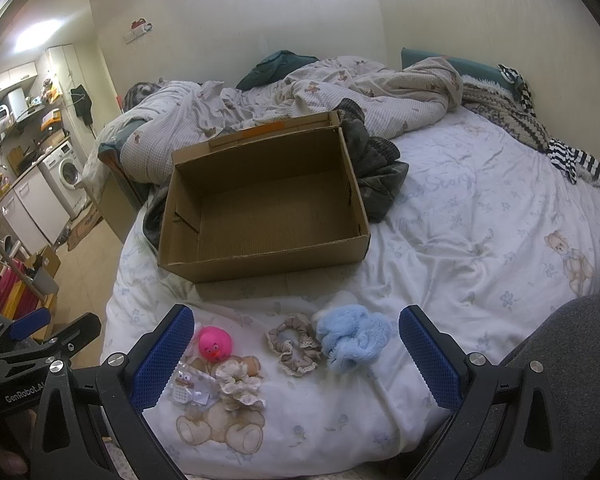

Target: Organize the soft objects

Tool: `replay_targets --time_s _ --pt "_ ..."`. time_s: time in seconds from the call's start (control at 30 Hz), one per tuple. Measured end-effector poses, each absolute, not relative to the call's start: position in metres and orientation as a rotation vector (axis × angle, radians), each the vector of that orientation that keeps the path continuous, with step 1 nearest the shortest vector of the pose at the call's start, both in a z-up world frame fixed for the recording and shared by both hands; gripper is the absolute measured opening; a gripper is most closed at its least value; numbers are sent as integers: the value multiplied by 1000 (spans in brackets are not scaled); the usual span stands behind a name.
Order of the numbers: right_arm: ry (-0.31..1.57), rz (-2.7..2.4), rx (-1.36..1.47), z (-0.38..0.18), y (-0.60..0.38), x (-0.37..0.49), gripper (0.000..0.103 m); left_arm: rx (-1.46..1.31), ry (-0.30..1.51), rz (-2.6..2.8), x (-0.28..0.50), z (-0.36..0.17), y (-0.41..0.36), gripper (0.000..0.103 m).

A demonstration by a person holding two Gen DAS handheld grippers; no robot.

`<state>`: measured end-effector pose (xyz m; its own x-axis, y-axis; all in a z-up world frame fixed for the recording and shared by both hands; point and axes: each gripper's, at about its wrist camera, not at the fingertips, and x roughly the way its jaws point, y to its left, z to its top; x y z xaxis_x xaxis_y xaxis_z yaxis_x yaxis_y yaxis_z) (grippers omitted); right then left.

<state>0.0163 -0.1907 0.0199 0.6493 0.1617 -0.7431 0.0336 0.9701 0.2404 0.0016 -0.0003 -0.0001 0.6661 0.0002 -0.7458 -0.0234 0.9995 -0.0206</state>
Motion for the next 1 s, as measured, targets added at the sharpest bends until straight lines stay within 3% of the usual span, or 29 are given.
replay_targets --time_s 1.0 --pt "929 123 248 32 -205 60 103 -17 919 10 42 5 5 103"
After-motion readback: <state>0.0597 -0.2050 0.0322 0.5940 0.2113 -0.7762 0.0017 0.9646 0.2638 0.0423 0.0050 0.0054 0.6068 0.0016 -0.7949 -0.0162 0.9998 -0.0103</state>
